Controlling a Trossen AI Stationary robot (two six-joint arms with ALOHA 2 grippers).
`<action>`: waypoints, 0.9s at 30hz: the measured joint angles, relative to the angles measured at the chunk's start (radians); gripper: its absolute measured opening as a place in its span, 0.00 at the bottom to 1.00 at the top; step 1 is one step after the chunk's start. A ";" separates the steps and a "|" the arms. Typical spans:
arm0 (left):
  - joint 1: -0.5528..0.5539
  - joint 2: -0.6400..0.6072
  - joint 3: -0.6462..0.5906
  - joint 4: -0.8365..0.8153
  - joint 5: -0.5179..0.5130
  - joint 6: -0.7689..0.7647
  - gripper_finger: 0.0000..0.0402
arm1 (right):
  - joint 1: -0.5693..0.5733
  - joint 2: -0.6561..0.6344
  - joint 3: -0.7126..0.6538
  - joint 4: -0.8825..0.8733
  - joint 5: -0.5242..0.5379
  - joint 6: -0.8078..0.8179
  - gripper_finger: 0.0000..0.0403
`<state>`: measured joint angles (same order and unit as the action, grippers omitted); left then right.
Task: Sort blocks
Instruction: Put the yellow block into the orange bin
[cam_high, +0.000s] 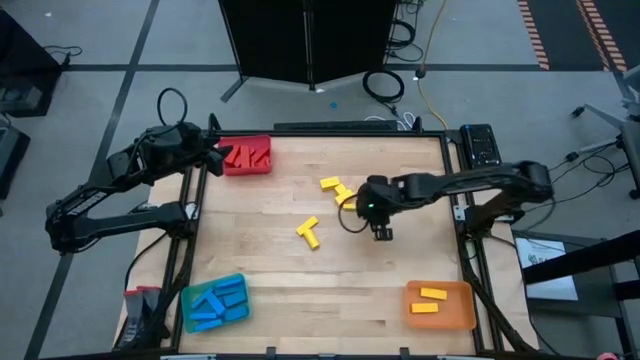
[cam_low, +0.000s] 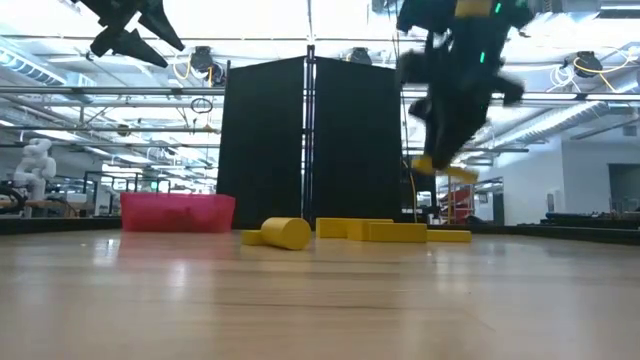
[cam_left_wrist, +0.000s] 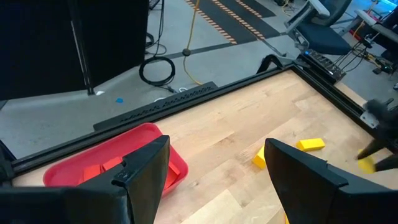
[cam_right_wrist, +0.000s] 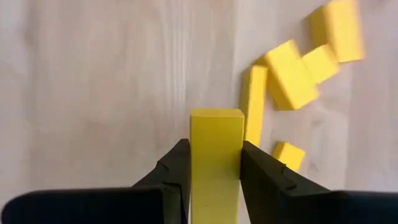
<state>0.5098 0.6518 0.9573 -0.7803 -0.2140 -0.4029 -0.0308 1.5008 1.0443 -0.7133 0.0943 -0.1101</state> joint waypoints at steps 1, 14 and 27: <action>0.000 0.000 0.000 0.000 0.000 0.000 0.67 | 0.010 -0.033 0.013 -0.018 0.000 0.040 0.22; 0.000 0.000 0.000 0.000 -0.002 0.001 0.67 | 0.504 -0.318 0.042 -0.435 0.121 0.839 0.22; 0.000 0.000 0.000 0.001 -0.004 0.001 0.67 | 0.984 -0.144 0.042 -0.422 0.152 1.499 0.22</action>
<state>0.5098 0.6518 0.9573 -0.7793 -0.2184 -0.4019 0.9531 1.3567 1.0859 -1.1351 0.2460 1.3886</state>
